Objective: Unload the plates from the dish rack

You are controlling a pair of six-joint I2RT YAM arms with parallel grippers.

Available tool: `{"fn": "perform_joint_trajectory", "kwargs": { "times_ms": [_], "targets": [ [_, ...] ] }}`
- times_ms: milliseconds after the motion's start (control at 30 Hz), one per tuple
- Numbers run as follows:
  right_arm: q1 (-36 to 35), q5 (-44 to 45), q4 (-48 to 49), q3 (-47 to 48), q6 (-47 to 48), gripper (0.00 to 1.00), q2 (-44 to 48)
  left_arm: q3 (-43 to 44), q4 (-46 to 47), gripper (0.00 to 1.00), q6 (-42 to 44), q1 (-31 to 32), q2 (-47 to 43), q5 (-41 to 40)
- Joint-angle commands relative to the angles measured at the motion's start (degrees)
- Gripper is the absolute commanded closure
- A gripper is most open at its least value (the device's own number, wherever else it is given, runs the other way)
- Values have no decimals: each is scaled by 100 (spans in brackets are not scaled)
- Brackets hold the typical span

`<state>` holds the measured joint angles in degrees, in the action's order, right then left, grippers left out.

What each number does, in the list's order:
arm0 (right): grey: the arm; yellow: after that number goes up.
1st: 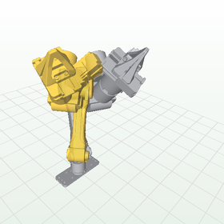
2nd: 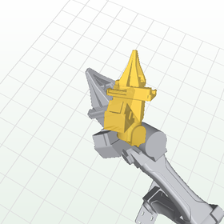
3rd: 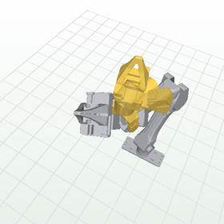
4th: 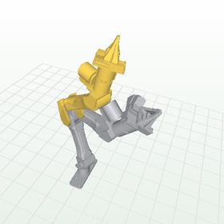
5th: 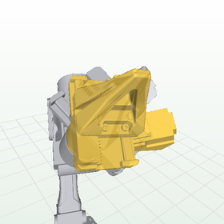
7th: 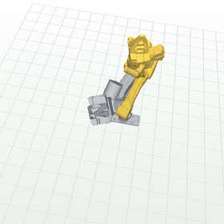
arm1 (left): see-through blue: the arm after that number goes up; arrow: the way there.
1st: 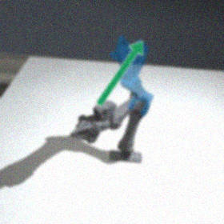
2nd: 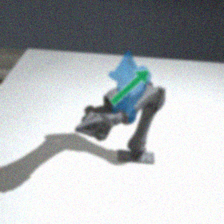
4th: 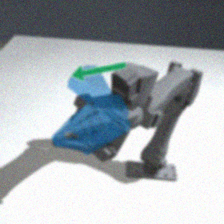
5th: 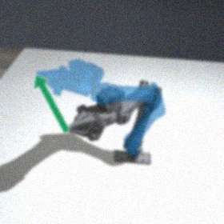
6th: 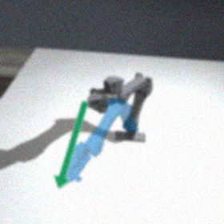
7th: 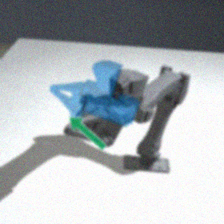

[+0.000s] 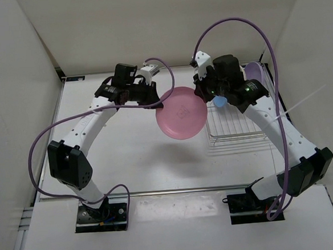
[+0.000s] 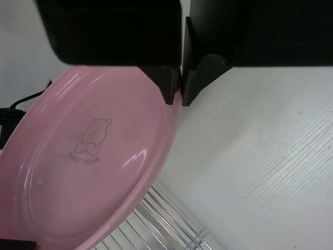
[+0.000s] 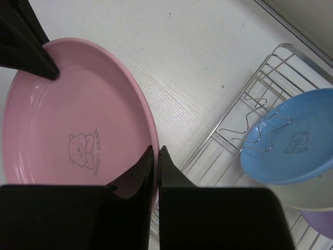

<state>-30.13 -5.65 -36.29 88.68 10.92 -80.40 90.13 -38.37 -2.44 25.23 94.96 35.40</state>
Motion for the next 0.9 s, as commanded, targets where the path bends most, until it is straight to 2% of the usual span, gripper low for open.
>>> {"fn": "perform_joint_trajectory", "kwargs": {
  "times_ms": [0,100,167,200,233,267,333,367,467,567,733,867],
  "targets": [
    [-10,11,325,220,-99,100,42,41,75,89,59,25,-152,29],
    [-10,90,394,45,-99,100,42,-266,224,89,-81,25,-494,-313],
    [-10,318,395,-87,-46,93,42,-478,374,89,-239,25,-671,-750],
    [-10,623,473,-140,-46,81,42,-705,479,89,-344,25,-837,-919],
    [-10,818,561,-193,6,61,42,-855,558,89,-423,-44,-926,-1330],
    [-10,1029,632,-255,7,36,42,-1013,715,89,-476,-45,-1013,-1508],
    [138,1293,798,-395,60,27,-19,-1374,839,89,-591,-193,-1137,-2077],
    [226,1460,799,-396,-45,18,-19,-1427,840,89,-643,-264,-1137,-2211],
    [674,1401,799,-247,-116,14,-72,-1428,840,89,-793,-764,-875,-2248],
    [1043,1400,667,-1,-116,14,-125,-1402,893,89,-872,-1441,-296,-1381],
    [1264,1338,667,-131,-116,14,156,-1173,840,89,-1171,-2241,856,-772],
    [1457,1215,667,-202,-116,13,314,-1523,865,89,-1224,-3022,1516,-481]
  ]
}}
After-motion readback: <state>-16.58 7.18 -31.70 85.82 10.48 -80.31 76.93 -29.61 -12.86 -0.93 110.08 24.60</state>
